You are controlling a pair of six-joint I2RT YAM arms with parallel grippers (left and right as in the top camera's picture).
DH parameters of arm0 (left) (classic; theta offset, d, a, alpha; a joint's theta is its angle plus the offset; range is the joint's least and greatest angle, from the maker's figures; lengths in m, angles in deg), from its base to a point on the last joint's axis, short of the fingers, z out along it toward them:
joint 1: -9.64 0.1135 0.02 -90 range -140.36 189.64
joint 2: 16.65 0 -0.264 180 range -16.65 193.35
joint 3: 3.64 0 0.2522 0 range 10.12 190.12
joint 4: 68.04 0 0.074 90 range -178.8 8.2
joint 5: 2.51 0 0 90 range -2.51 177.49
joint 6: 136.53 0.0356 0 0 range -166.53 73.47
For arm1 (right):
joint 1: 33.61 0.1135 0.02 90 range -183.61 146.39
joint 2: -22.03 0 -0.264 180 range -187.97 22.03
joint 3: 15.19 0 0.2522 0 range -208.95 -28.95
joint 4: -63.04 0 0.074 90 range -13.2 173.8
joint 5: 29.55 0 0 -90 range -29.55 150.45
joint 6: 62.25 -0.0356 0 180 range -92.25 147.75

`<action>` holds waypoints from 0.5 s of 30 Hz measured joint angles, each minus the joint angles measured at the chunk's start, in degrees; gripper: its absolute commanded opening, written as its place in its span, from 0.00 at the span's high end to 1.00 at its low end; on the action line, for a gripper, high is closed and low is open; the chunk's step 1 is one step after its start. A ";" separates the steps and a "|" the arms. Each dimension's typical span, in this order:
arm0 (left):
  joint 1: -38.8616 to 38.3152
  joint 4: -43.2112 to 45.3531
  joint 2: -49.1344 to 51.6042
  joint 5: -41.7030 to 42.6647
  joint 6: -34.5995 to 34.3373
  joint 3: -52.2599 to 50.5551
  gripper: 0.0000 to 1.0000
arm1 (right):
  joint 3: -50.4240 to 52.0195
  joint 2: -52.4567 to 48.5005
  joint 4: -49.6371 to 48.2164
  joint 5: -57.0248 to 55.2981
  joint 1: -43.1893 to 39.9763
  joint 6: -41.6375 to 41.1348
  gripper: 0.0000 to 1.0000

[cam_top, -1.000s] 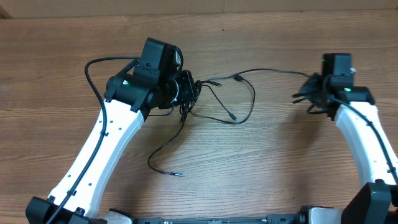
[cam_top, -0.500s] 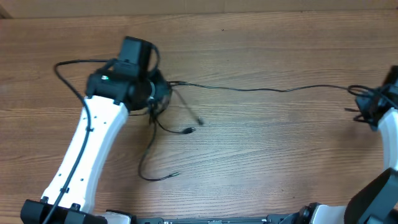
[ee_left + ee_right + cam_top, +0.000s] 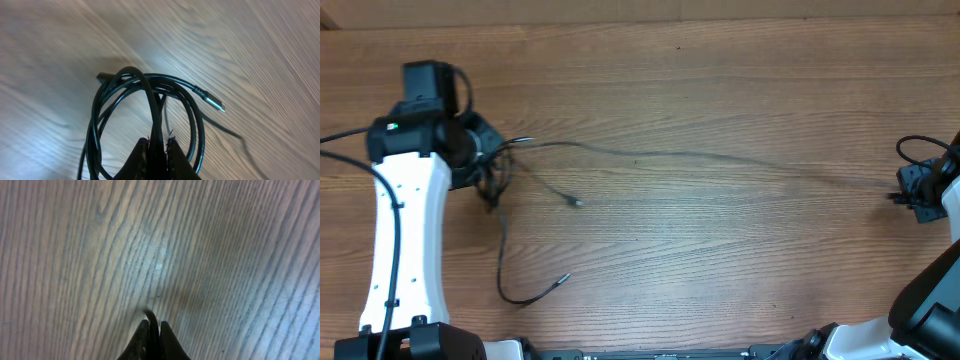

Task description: Untangle cables

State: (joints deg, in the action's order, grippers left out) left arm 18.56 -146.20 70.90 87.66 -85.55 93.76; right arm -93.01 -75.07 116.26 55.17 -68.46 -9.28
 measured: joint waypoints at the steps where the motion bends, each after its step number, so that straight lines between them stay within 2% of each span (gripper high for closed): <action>1: 0.85 -0.22 0.00 -0.20 0.02 0.00 0.95 | 0.02 0.00 0.00 0.24 0.00 -0.02 0.96; 6: 2.86 -1.16 0.00 -1.38 -1.27 0.00 0.96 | 0.02 -0.04 -0.02 3.06 -0.04 -0.17 0.96; 9: 2.84 -1.22 0.00 0.00 -2.54 0.00 0.96 | 0.02 -0.04 -0.94 9.84 0.04 1.77 0.95; 11: 2.78 -0.55 0.00 2.60 -2.19 0.00 0.96 | 0.02 -0.04 -2.38 16.13 0.50 4.33 0.88; 15: 1.49 2.99 0.00 10.80 4.13 0.00 0.96 | 0.02 -0.04 -4.31 28.87 4.96 11.37 0.74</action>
State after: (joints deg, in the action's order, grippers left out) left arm 20.05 -143.21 70.90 98.45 -81.42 93.76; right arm -92.98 -75.12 111.96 84.04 -63.50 2.08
